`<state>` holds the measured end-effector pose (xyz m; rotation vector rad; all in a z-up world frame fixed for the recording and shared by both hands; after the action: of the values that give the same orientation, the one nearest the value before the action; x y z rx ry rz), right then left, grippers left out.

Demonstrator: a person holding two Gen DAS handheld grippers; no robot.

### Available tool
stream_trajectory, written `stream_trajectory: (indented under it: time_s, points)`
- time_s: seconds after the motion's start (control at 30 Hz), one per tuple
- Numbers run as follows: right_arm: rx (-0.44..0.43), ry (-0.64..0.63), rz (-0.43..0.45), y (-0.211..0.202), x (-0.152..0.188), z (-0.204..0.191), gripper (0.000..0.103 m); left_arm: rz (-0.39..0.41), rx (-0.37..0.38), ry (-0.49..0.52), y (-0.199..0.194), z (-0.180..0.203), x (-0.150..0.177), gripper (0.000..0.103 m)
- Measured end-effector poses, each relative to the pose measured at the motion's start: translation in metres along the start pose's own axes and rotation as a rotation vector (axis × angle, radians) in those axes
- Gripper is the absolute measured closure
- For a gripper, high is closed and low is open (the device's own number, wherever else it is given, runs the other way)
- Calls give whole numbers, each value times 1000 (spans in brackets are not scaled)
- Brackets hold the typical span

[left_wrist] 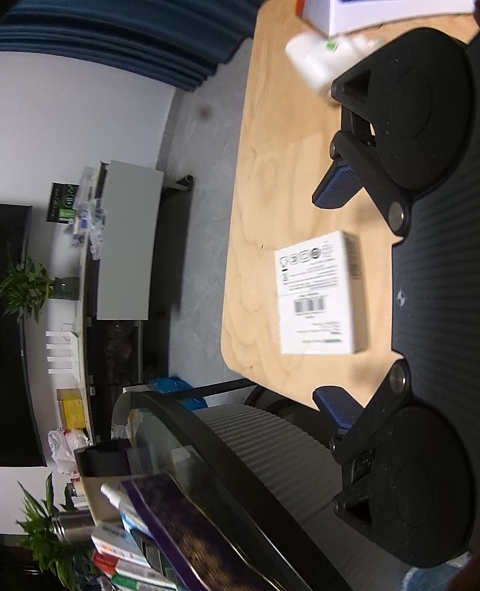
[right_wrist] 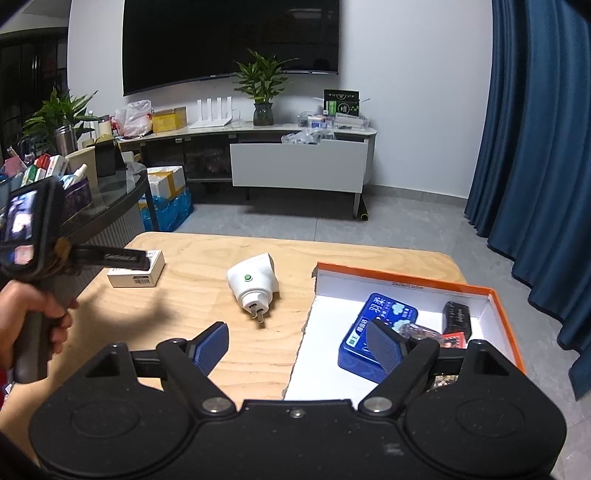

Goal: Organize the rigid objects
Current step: 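Grasp the small white box with the left gripper while the right grasps the white diffuser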

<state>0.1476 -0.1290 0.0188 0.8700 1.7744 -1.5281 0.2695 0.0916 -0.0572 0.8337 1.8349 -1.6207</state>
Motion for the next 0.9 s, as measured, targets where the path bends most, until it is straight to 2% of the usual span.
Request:
stream_trajectory:
  time_s: [0.17,0.23,0.3,0.5,0.67,0.9]
  points:
    - [-20,-6,-14,19,-6,-6,6,-44,-13,16,26,-1,4,0]
    - [-25,-16,-19,31,-9,-8,5,-51,2,-5,31,-6,9,5]
    - [-51,-18,-42,45,-11,-13,3,-13,-6,16,25,-7,6,24]
    - [-131,-24,-137,99,-17,-35,3,7,52,45,5,-4,14,24]
    - [-115,-83,-177,144,-20,-52,3,39,62,39,-27,-6,27,24]
    - [-88,-113,-234,191,-19,-57,5,72,93,11,-58,-2,35,24]
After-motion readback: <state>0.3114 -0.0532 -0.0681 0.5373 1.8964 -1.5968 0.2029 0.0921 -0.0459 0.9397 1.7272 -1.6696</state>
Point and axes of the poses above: each gripper's, at about its wrist camera, not at the fingertips, and y roughly the way its jaws point, z to its right, x to its underside, the point moved 9 cm from there along y, roughly the way its jaws point, and after that the axes turned 10 degrees about y, right-handed, at the moved point
